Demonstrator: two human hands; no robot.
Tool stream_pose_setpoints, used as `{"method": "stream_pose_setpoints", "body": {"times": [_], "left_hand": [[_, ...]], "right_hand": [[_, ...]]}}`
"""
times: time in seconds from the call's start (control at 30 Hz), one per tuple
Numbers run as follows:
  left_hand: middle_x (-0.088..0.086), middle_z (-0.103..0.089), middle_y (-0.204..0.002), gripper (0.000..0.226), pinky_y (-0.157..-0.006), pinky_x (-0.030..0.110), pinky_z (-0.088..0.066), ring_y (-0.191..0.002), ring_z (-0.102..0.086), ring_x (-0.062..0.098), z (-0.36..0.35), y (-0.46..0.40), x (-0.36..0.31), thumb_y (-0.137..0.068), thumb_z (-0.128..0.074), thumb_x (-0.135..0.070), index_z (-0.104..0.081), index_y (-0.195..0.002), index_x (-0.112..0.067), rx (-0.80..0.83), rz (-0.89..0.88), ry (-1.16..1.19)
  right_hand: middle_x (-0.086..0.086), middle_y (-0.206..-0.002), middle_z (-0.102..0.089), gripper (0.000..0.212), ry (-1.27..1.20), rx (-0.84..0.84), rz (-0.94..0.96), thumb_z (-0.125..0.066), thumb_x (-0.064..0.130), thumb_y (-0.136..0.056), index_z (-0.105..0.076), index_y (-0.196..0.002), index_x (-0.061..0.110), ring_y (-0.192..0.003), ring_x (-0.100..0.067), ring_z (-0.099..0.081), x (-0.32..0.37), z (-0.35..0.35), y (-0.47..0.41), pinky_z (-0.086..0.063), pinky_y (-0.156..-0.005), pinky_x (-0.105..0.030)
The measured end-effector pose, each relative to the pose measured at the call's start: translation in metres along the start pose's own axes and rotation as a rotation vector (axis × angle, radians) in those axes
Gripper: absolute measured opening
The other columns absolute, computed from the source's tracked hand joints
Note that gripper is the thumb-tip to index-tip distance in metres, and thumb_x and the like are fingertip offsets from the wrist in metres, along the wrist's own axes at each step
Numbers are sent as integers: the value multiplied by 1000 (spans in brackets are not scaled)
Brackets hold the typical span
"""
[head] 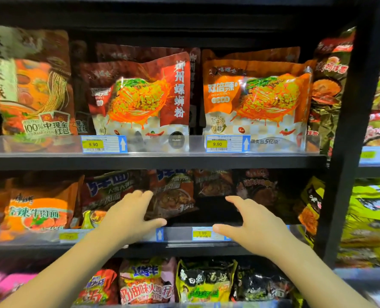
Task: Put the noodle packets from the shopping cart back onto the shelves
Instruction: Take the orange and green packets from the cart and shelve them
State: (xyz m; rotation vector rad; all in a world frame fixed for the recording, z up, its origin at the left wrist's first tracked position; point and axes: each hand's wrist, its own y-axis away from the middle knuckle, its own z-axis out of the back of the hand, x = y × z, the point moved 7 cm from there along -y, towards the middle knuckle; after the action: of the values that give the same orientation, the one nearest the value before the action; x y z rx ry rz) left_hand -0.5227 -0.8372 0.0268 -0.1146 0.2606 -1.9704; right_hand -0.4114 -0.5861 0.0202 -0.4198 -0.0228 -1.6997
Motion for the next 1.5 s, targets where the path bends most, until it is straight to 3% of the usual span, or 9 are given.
{"method": "stream_pose_setpoints", "body": {"times": [0.1,0.43,0.67,1.0,1.23,1.5], "left_hand": [[-5,-34,-158,102,-111,38,-43,-144,-37,19,9,21,7,-79,-50,-84,-22,-159,-28,35,-92,-18],[-10,-33,-160,101,-107,38,-43,-145,-36,17,9,57,4,-78,-47,-87,-18,-159,-35,129,-248,-51],[-10,-29,-161,100,-111,39,-40,-147,-31,17,-12,78,-51,-80,-51,-84,-16,-160,-35,230,-397,47],[-3,-21,-166,101,-115,39,-37,-150,-28,23,-25,89,-193,-81,-53,-82,-12,-161,-34,306,-601,18],[-8,-34,-157,101,-110,43,-42,-145,-36,20,-37,107,-347,-77,-53,-85,-18,-158,-36,312,-732,44],[-6,-31,-162,104,-111,43,-42,-147,-35,21,-47,138,-537,-75,-55,-85,-18,-159,-36,326,-877,23]], "right_hand": [[6,-155,-41,91,52,49,-37,-54,82,-82,-19,-157,43,-138,-21,-45,13,-5,3,-50,-100,-42],[3,-154,-39,97,140,88,-200,-54,84,-79,-20,-159,41,-140,-22,-41,17,-6,48,-50,-99,-42],[3,-155,-40,97,205,78,-352,-51,88,-77,-20,-158,44,-141,-24,-40,-17,6,102,-47,-104,-47],[-2,-162,-34,103,137,50,-537,-58,86,-75,-17,-160,43,-146,-24,-39,-116,46,189,-46,-108,-48],[-2,-151,-45,104,190,26,-673,-55,89,-73,-18,-159,43,-138,-28,-46,-224,90,259,-47,-104,-47],[-8,-160,-34,93,209,14,-878,-57,79,-83,-19,-159,41,-144,-31,-39,-355,149,368,-43,-107,-47]]}}
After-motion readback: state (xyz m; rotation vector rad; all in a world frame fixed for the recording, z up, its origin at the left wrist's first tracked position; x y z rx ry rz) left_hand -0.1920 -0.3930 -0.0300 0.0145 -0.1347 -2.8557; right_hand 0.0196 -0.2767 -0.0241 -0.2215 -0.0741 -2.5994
